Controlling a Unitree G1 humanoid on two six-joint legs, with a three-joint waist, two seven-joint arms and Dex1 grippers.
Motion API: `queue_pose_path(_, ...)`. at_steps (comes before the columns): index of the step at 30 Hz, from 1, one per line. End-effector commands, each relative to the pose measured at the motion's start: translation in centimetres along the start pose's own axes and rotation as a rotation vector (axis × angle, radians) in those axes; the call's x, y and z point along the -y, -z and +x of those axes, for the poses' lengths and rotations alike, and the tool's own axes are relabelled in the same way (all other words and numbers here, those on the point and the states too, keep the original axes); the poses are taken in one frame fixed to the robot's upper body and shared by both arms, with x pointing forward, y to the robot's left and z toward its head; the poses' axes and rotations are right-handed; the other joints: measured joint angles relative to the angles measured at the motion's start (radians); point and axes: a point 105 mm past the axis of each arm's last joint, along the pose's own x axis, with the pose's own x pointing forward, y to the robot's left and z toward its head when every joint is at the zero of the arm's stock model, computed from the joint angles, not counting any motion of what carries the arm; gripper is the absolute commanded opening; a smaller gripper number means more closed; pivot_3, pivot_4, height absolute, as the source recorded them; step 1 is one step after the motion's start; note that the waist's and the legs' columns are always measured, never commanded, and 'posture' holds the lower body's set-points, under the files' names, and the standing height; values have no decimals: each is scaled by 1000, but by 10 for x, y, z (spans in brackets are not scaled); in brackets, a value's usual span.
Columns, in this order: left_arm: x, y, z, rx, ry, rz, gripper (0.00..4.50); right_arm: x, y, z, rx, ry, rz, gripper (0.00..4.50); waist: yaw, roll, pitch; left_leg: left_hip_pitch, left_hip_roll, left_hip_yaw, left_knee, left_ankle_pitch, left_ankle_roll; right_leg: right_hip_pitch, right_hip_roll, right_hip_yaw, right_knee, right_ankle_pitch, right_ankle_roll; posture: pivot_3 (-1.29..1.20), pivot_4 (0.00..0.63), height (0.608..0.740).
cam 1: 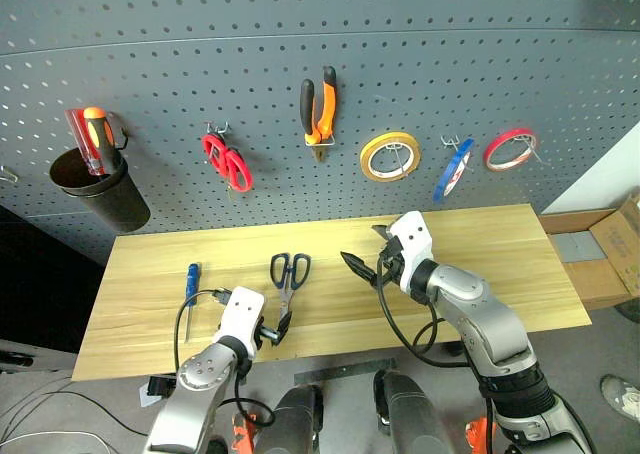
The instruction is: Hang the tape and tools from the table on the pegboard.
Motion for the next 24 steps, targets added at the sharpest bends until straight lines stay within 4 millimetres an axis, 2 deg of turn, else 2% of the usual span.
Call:
queue_pose_path(1,5,8,3,-63,6,-7,4500,-5,-18,-1,51,-4,-16,4471,-4,0,0,0,0,0,0,0,0,0,0,0,0,0,0,-132,253,740)
queue_pose_path(6,13,17,11,-140,-22,-28,4500,-13,-11,-4,-3,-36,-16,4471,-8,0,0,0,0,1,0,0,0,0,-1,0,-1,0,0,-151,267,740)
queue_pose_path(10,15,28,10,-197,-47,-36,4500,-31,12,-16,-131,-176,-50,4471,-8,0,0,-1,0,0,0,-2,3,0,-1,0,-1,0,0,-153,277,740)
queue_pose_path(13,18,29,12,-201,-47,-38,4500,-48,35,-31,-240,-308,-115,4471,-8,0,0,0,0,0,0,-2,4,1,-1,0,-1,0,0,-152,280,740)
queue_pose_path(15,17,27,16,-202,-62,-41,4500,-54,42,-40,-269,-368,-141,4471,-8,0,0,0,0,0,0,-2,4,2,-1,0,-2,0,0,-152,278,740)
queue_pose_path(24,12,16,44,-201,-116,-61,4500,-60,33,-36,-229,-403,-166,4471,-7,0,0,5,0,0,1,-2,4,7,-2,-2,-2,0,1,-158,278,740)
